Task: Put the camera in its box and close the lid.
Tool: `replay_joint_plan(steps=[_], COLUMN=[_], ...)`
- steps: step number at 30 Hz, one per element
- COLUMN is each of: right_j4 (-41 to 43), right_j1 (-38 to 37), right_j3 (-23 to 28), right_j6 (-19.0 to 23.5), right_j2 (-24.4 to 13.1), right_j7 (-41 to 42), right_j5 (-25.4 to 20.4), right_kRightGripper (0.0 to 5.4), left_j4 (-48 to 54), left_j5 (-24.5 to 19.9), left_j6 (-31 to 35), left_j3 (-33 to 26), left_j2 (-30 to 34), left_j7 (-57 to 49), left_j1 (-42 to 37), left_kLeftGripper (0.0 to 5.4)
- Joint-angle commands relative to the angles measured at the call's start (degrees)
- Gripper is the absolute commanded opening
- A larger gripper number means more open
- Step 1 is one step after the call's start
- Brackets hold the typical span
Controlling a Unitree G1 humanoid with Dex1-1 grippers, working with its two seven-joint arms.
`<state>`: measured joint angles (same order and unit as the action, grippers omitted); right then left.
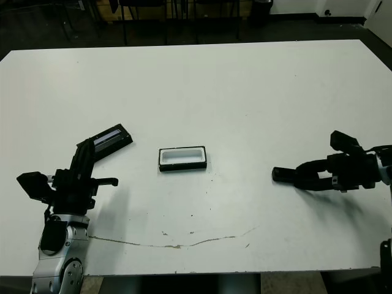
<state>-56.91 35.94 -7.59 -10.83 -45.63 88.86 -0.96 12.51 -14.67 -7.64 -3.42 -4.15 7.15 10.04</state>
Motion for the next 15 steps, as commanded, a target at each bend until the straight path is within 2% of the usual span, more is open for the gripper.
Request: replay_joint_plan(steps=[1,4,10,15], right_j4=[2.63,5.4,6.3,8.07], right_j1=[-4.63,-5.88,-8.1,-8.72], right_j3=[-1.39,-1.28,2.06,7.93], right_j6=[1.03,1.57,1.18,1.18], right_j2=[-0.37,-0.8,0.31,2.35], right_j7=[-1.81,-4.43,-12.14,-13.99], right_j5=[2.02,2.22,0.06,-6.84], right_kRightGripper=[0.96,0.7,0.69,0.69], left_j4=[-0.44,-0.58,-0.39,-0.04], left_j5=[-0.18,0.1,-0.1,-0.37], left_j6=[0.49,0.28,0.36,1.1], left_j3=[-0.37,-0.36,-0.27,-0.19], left_j2=[0.68,0.79,0.72,0.53], left_j7=[0.14,0.17,0.26,-0.03], left_j1=[0.24,0.2,0.28,0.31], left_kLeftGripper=[0.0,0.0,0.0,0.0])
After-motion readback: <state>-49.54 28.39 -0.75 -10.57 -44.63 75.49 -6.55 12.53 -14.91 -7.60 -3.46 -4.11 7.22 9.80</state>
